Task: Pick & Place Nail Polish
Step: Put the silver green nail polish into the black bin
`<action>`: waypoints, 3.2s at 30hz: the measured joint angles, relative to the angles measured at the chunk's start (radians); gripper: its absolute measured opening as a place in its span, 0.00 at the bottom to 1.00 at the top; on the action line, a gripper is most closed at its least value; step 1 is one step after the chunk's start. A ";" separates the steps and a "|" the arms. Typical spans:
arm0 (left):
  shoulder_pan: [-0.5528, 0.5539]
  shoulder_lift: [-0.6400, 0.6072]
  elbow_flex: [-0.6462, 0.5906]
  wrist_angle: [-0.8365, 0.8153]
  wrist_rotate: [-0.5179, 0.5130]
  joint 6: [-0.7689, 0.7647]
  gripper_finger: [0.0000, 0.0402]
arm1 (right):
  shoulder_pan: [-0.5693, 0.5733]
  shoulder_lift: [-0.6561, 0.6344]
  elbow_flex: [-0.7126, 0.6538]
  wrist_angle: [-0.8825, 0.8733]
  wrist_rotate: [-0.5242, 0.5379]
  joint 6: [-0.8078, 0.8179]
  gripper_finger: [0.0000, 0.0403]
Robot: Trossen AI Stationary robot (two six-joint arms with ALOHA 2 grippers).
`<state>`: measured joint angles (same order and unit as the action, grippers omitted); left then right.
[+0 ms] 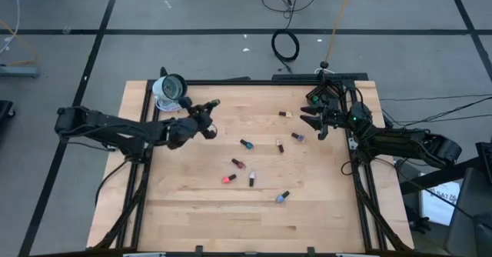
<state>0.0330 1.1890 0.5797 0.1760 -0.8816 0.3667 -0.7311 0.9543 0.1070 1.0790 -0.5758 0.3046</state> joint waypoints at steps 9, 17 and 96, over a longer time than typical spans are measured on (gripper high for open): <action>0.159 0.093 0.000 -0.177 0.725 -0.460 0.10 | 0.000 0.000 0.000 0.000 0.000 -0.013 0.41; 0.153 0.151 0.000 -0.145 1.184 -0.568 0.10 | 0.000 0.000 0.000 -0.009 0.000 -0.030 0.41; -0.161 0.197 0.122 0.239 0.535 -0.052 0.10 | 0.081 0.000 0.000 -0.092 0.014 0.092 0.41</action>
<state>-0.1282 1.3857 0.7017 0.4154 -0.3462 0.3148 -0.6501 0.9546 0.1066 0.9872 -0.5623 0.3964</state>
